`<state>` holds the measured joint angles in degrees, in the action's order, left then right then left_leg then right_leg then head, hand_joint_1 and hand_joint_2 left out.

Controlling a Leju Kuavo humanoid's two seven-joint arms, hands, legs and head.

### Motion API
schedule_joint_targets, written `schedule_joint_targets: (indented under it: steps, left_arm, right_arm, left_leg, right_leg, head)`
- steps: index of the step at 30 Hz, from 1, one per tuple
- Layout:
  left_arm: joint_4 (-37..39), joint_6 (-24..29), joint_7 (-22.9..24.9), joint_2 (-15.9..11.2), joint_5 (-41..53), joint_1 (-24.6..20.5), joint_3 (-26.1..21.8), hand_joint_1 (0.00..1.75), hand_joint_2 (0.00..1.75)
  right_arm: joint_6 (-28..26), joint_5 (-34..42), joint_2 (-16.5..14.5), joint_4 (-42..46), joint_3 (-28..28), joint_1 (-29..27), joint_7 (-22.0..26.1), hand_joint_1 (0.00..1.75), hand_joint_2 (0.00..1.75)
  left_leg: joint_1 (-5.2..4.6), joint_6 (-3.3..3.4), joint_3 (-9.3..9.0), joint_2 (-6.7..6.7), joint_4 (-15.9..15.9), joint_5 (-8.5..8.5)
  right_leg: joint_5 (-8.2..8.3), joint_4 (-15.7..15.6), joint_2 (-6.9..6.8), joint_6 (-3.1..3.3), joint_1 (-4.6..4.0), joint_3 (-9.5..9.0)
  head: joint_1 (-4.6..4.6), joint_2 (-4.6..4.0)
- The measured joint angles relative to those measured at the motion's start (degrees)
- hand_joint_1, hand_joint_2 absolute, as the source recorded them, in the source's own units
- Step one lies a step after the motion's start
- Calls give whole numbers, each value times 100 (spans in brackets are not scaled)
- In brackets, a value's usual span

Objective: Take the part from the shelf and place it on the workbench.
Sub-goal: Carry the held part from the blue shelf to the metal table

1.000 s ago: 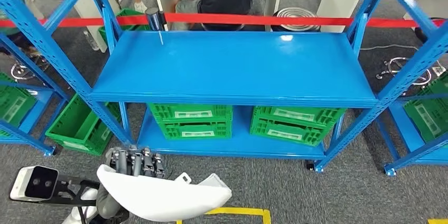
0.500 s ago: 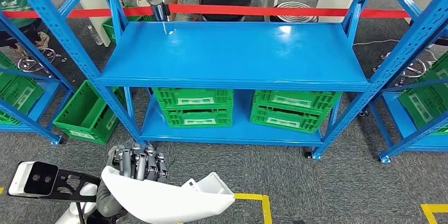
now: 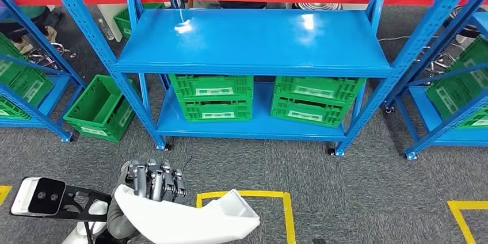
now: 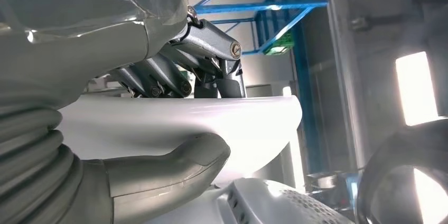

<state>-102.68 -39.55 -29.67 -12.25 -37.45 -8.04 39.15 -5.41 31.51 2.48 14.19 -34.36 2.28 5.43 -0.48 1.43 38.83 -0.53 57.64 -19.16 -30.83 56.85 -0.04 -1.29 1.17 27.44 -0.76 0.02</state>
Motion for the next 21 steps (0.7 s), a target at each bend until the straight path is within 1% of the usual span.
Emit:
schedule_joint_targets:
  steps: [1,2,3,4,5,6,7,8,9,10,11,12,13,14,15,16,17,18,19,20,21]
  left_arm:
    - [1,-7,19,-1,-13,5,1,175,175]
    - [1,-21,34,-2,-28,8,1,175,175]
    - [2,-41,44,-2,-48,9,1,175,175]
    - [6,-68,52,-1,-71,8,3,175,175]
    - [16,-95,56,1,-99,6,4,175,175]
    - [34,-113,59,4,-128,5,8,175,175]
    - [56,-122,54,8,-154,4,11,175,175]
    - [78,-118,42,15,-175,1,14,175,175]
    - [94,-103,21,24,-190,-4,15,175,175]
    - [102,-89,-10,33,-197,-15,13,175,175]
    - [105,-76,-48,43,-195,-27,9,175,175]
    - [110,-66,-88,51,-187,-37,7,175,175]
    - [117,-61,-131,56,-177,-46,4,175,175]
    - [127,-55,-177,61,-164,-48,4,175,175]
    - [137,-47,-223,69,-154,-48,5,175,175]
    - [146,-40,-275,83,-142,-51,5,175,175]
    - [155,-33,-326,103,-127,-51,6,175,175]
    - [166,-28,-371,124,-114,-47,8,175,175]
    - [181,-24,-407,142,-106,-42,12,175,175]
    - [199,-21,-435,156,-103,-34,18,175,175]
    - [221,-17,-458,167,-104,-26,26,175,175]
  right_arm:
    - [3,3,-9,-3,0,0,2,0,0]
    - [8,8,-16,-6,0,3,7,0,0]
    - [14,17,-20,-8,1,9,14,0,0]
    - [17,31,-18,-10,2,11,22,0,0]
    - [18,49,-18,-13,4,9,31,0,0]
    - [9,68,-19,-20,8,2,39,0,0]
    - [-15,84,-19,-29,10,-8,48,0,0]
    - [-53,95,-21,-38,13,-21,57,0,0]
    - [-99,102,-25,-45,13,-34,66,0,0]
    - [-140,101,-32,-48,13,-45,72,0,0]
    - [-165,94,-36,-49,13,-53,75,0,0]
    - [-176,82,-38,-49,13,-59,76,0,0]
    - [-178,68,-33,-49,13,-66,75,0,0]
    - [-178,50,-25,-49,12,-75,75,0,0]
    - [-180,31,-9,-49,11,-89,74,0,0]
    - [-191,17,10,-48,10,-106,74,0,0]
    - [-208,6,31,-44,9,-124,75,0,0]
    - [-235,2,61,-38,8,-144,78,0,0]
    - [-274,2,91,-23,7,-167,86,0,0]
    - [-315,2,128,0,5,-193,98,0,0]
    - [-363,1,171,29,5,-223,113,0,0]
  left_leg:
    - [17,-37,35,10,66,-116]
    - [35,-80,89,20,232,-346]
    - [57,-125,160,29,510,-673]
    - [76,-167,230,32,877,-1003]
    - [94,-197,283,32,1259,-1225]
    - [108,-212,282,32,1552,-1305]
    - [116,-214,196,32,1675,-1252]
    - [119,-201,8,34,1589,-1114]
    - [116,-169,-281,40,1296,-976]
    - [106,-114,-625,51,856,-946]
    - [91,-61,-954,61,389,-998]
    - [66,-11,-1184,68,46,-1074]
    - [37,36,-1304,70,-163,-1145]
    - [7,73,-1316,67,-246,-1129]
    - [6,118,-1281,58,-276,-1042]
    - [7,174,-1228,51,-336,-940]
    - [15,219,-1168,42,-393,-826]
    - [27,249,-1095,34,-434,-712]
    - [12,268,-993,32,-439,-617]
    - [5,267,-892,30,-431,-530]
    - [-1,260,-775,29,-421,-447]
  right_leg:
    - [64,1,-11,54,11,53]
    - [139,-3,-22,98,27,121]
    - [216,-1,-29,125,30,193]
    - [292,3,-30,138,26,276]
    - [368,8,-30,136,22,361]
    - [444,13,-30,128,18,451]
    - [516,17,-29,116,15,547]
    - [584,18,-29,102,12,632]
    - [648,18,-26,88,8,704]
    - [705,18,-21,71,10,755]
    - [759,16,-18,46,7,787]
    - [816,5,-15,8,13,804]
    - [873,-11,-14,-37,32,813]
    - [936,-40,-14,-89,38,815]
    - [975,-49,-15,-122,48,831]
    - [918,0,-12,-119,43,878]
    - [766,130,-7,-89,26,953]
    - [512,384,-4,-37,18,1060]
    - [218,732,1,4,11,1172]
    - [-3,1111,3,9,14,1257]
    - [-116,1443,3,-27,20,1297]
  head:
    - [-3,0]
    - [-6,0]
    - [-8,0]
    - [-14,0]
    - [-16,0]
    - [-15,0]
    - [-16,0]
    - [-16,0]
    - [-16,0]
    - [-16,0]
    - [-14,0]
    - [-12,0]
    - [-14,0]
    - [-14,0]
    - [-15,0]
    - [-13,0]
    - [-5,0]
    - [3,0]
    - [10,0]
    - [15,0]
    - [17,0]
